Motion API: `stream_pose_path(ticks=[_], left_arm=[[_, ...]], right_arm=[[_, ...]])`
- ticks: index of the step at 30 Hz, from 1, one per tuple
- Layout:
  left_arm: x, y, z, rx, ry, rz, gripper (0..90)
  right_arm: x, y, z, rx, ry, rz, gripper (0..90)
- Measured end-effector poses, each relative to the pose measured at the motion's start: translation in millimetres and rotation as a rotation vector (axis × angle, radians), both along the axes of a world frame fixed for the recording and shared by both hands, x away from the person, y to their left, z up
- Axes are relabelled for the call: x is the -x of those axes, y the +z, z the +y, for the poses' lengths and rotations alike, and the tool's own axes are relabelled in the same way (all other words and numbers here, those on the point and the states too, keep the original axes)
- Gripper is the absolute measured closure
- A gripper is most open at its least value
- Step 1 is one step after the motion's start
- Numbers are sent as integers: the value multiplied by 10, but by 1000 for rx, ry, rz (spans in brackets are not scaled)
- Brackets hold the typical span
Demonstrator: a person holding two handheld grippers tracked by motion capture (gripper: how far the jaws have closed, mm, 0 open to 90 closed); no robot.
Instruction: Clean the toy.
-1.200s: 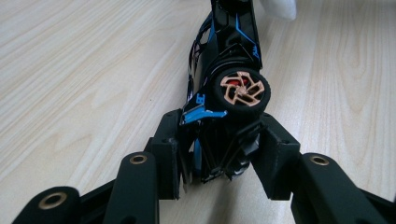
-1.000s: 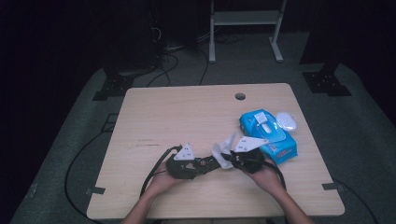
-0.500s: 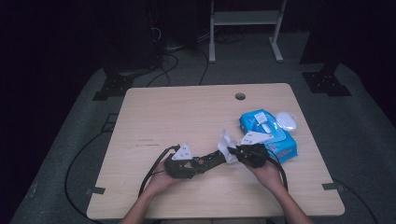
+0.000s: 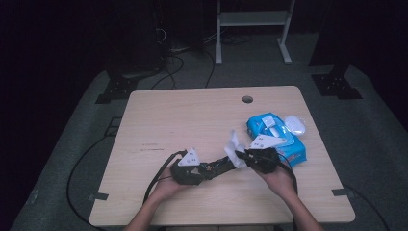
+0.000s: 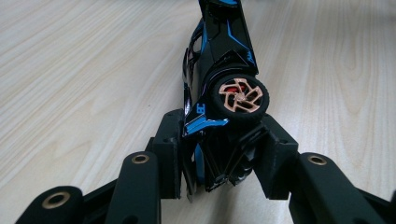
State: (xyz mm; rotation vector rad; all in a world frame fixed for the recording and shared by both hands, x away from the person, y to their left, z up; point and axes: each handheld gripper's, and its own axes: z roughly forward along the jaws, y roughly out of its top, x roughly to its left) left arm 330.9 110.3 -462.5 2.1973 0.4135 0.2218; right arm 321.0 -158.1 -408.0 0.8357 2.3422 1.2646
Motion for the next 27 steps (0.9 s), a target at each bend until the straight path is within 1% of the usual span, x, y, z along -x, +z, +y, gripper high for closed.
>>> stream_pose_path(ticks=[1,2,5,7,9,10,11,12,14,16,18,19,20,21,23,24,26,27], left_arm=[[6,0,-10,1,-5,3,580],[8,0,-18,-2,-9,-2,580],[10,1,-21,6,-1,6,578],[3,2,-10,7,3,5,574],[-1,5,-1,-2,1,-2,576],[1,5,1,-4,2,-3,578],[-2,7,2,-6,-1,-7,578],[0,8,3,-7,-1,-9,579],[1,6,6,-6,-2,-9,579],[-3,5,5,-4,-3,-9,580],[-2,3,-3,-1,-1,-7,581],[1,5,-4,-5,-2,-10,581],[4,5,-4,-5,-1,-9,581],[-1,6,2,-9,-6,-12,581],[-6,4,3,-5,-5,-9,581],[-8,4,5,-6,-5,-9,581],[-9,2,4,-1,-2,-6,581],[-10,1,4,-1,-3,-7,581]], right_arm=[[4,-17,70,2,14,3,833],[0,-39,136,7,31,5,833],[3,-115,316,49,52,4,833],[19,-140,383,59,48,-10,833],[28,-124,406,76,54,-21,834],[25,-110,394,82,60,-22,834],[21,-98,368,79,56,-23,834],[10,-89,326,82,42,-24,834],[-25,-99,207,103,1,-32,834],[-70,-124,51,76,-31,-8,835],[-94,-129,-63,47,-46,8,835],[-95,-118,-93,59,-60,0,835],[-97,-111,-119,86,-75,-15,835],[-103,-110,-148,101,-90,-15,835],[-119,-117,-227,82,-105,9,835],[-123,-115,-256,75,-110,13,835],[-113,-78,-292,46,-109,15,835],[-103,-44,-293,39,-105,8,835]])
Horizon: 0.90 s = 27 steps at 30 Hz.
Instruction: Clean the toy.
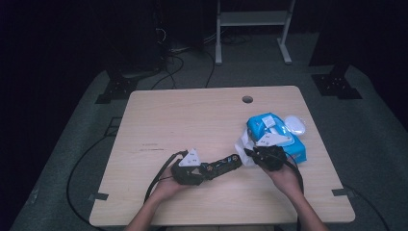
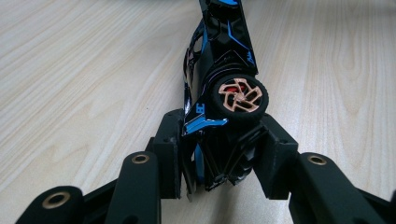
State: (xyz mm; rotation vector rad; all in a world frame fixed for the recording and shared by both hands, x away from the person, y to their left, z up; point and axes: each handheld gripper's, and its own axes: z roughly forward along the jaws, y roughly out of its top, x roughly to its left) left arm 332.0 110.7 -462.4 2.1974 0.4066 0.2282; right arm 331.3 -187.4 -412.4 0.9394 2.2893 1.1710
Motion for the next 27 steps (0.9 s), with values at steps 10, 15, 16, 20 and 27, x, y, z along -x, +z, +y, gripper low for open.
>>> stream_pose_path(ticks=[10,15,16,20,27], left_arm=[[9,0,-19,-1,2,-4,581],[8,-1,-29,-1,-1,-3,581],[6,-1,-31,-1,-1,-2,581],[5,-2,-35,-1,0,-3,580],[-3,-3,-18,-4,9,-5,581]], right_arm=[[149,139,341,-3,115,-19,834],[126,24,592,31,173,16,835],[128,13,642,36,186,17,835],[138,-18,828,35,231,35,835],[140,-69,1077,33,276,43,834]])
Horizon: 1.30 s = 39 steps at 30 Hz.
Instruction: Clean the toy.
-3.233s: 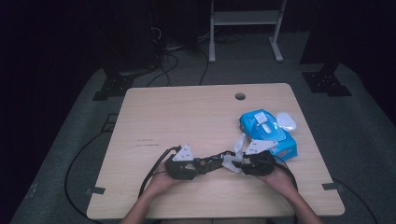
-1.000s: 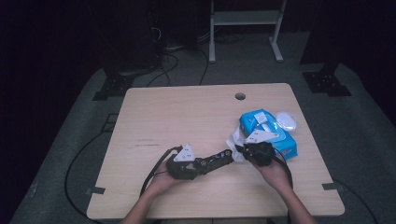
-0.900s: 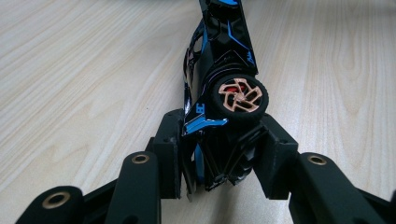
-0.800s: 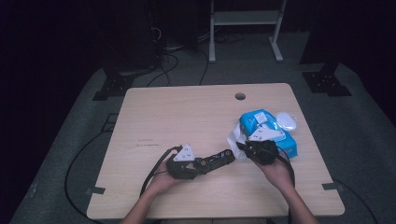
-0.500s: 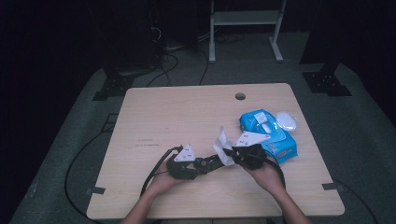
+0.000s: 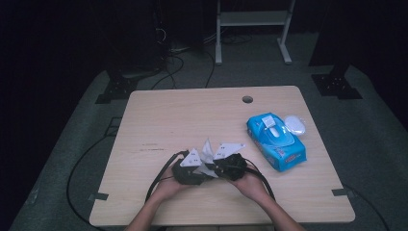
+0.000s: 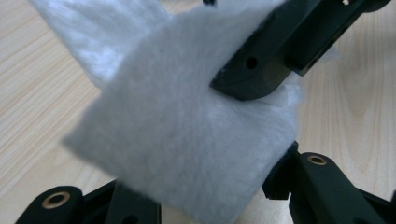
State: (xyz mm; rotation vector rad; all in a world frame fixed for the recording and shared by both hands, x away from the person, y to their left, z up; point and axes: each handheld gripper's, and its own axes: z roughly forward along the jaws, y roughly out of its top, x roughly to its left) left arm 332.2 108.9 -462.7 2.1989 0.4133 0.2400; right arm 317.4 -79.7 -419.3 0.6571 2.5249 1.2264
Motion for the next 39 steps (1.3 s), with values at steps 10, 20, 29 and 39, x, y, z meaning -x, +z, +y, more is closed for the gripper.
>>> stream_pose_path(ticks=[10,20,29,39], left_arm=[[-5,-2,-9,-3,-4,-4,581],[5,-5,-14,0,-2,-4,581],[1,-6,-15,-3,-8,-6,581],[1,-3,-12,-11,-12,-14,582]], right_arm=[[7,2,45,11,-23,-37,834],[-80,-1,-312,36,-123,-56,835],[35,-18,-69,4,-46,-56,834],[-20,-20,-486,40,-149,-94,834]])
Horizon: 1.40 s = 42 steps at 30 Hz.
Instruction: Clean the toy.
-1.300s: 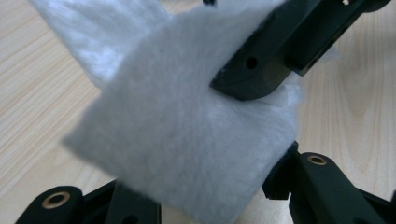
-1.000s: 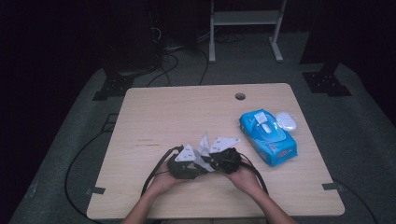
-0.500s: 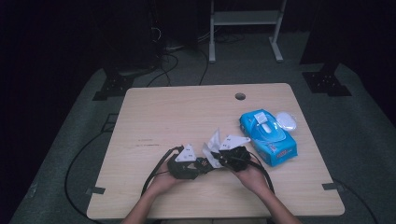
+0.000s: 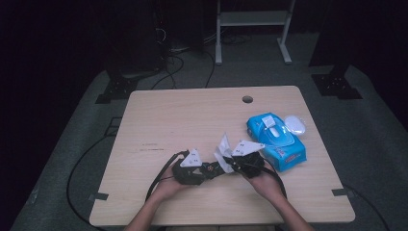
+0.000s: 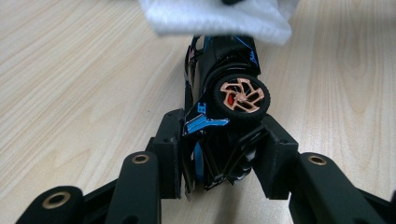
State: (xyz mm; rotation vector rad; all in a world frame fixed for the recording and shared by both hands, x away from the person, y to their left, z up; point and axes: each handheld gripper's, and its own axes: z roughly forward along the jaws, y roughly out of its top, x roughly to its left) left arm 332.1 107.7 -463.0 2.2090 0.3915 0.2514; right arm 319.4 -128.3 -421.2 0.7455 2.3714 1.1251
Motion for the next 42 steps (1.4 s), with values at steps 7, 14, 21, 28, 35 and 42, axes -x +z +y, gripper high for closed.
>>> stream_pose_path(ticks=[7,14,21,28,35,42], left_arm=[[-7,-3,5,9,2,6,582],[-9,2,14,5,-1,4,582],[-9,3,15,4,1,4,582],[-12,5,12,-1,1,2,582],[-12,4,12,-1,0,1,581],[-16,1,13,6,4,3,581]], right_arm=[[-25,16,-160,-1,-45,1,834],[-72,23,-260,-10,-65,11,834],[-74,114,-364,-39,-103,2,834],[-89,68,-361,-23,-96,29,834],[-85,67,-316,-6,-78,29,834],[-110,120,-477,-39,-122,32,834]])
